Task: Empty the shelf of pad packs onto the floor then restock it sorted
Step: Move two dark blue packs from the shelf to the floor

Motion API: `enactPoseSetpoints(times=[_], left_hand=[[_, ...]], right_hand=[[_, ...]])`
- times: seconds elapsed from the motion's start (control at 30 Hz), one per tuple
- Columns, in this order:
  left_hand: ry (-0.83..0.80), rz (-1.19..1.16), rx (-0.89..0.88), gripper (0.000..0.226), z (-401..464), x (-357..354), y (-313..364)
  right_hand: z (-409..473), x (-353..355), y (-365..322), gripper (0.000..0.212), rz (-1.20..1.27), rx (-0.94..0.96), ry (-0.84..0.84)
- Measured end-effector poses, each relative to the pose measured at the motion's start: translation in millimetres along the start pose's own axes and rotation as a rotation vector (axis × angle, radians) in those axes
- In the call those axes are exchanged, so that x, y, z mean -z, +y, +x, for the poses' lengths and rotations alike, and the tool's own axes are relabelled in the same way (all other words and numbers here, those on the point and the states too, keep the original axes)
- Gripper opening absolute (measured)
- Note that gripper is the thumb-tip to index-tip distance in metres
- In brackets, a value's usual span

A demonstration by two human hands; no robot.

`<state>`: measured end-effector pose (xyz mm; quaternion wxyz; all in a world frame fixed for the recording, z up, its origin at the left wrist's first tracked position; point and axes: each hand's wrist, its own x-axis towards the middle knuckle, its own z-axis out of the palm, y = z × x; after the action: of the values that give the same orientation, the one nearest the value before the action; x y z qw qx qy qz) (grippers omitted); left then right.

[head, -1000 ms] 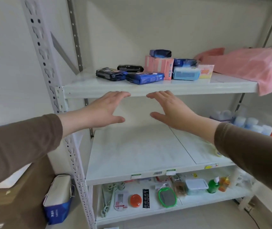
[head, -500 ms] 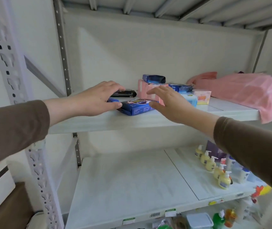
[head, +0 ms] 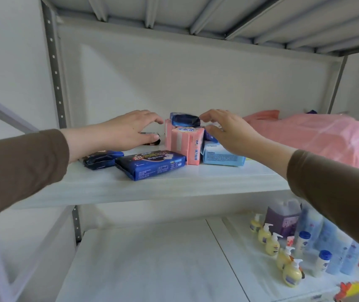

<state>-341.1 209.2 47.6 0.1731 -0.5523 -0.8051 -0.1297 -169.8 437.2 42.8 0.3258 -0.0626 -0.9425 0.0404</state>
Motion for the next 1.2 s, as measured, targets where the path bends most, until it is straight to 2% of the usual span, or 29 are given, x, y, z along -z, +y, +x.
enactPoseSetpoints(times=[0.27,0.53,0.7,0.8,1.0,1.1,1.2], left_hand=[[-0.030,0.081,0.146,0.049,37,-10,23],[-0.103,0.116,0.234,0.051,56,-14,40],[-0.158,0.129,0.279,0.050,49,-9,39],[-0.252,0.153,0.317,0.050,38,-4,31],[-0.554,0.137,0.458,0.083,22,-3,27],[-0.625,0.067,0.503,0.092,18,-2,24],[-0.603,0.021,0.492,0.089,15,-4,22]], right_hand=[[28,-15,51,0.035,0.034,0.148,-0.096],[51,-25,81,0.042,0.034,0.184,-0.201],[53,-25,79,0.038,0.097,0.228,-0.182],[52,-25,71,0.037,0.112,0.280,-0.167],[52,-23,48,0.037,0.100,0.328,-0.169],[48,-27,33,0.034,0.100,0.384,-0.136],[42,-33,15,0.034,0.065,0.445,-0.137]])
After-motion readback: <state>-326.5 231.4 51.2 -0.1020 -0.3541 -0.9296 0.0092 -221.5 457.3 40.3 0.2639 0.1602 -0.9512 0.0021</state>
